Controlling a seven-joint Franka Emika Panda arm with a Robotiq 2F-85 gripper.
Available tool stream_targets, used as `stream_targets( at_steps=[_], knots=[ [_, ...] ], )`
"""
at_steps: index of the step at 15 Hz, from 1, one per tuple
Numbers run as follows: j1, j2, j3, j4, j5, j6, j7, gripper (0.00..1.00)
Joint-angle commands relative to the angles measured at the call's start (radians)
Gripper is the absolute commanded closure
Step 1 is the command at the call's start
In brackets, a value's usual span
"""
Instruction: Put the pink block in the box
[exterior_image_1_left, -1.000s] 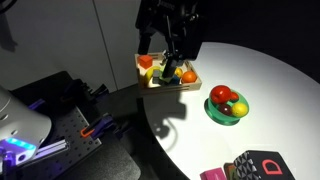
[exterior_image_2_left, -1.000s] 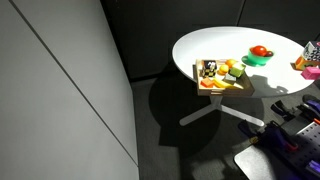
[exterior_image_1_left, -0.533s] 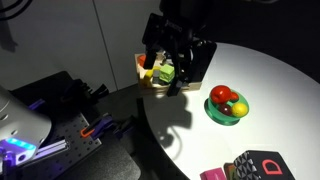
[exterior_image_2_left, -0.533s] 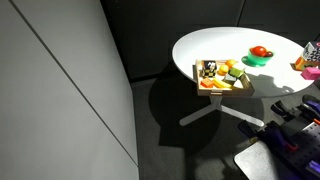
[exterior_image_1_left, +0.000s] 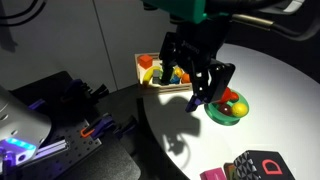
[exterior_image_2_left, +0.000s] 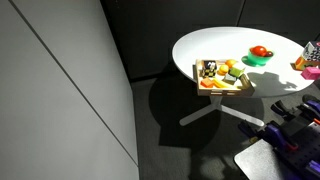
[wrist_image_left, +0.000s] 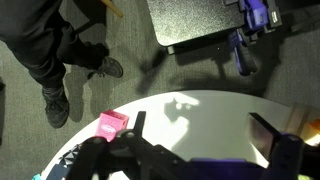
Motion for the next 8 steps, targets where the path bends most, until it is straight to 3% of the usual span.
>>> stream_targets(
  at_steps=[1,8],
  knots=[
    [-0.014,0.025,-0.004,-0.007,0.006,0.083,0.014,0.0],
    [-0.036,0.095,-0.025,-0.018,0.045,0.209,0.002,0.0]
  ],
)
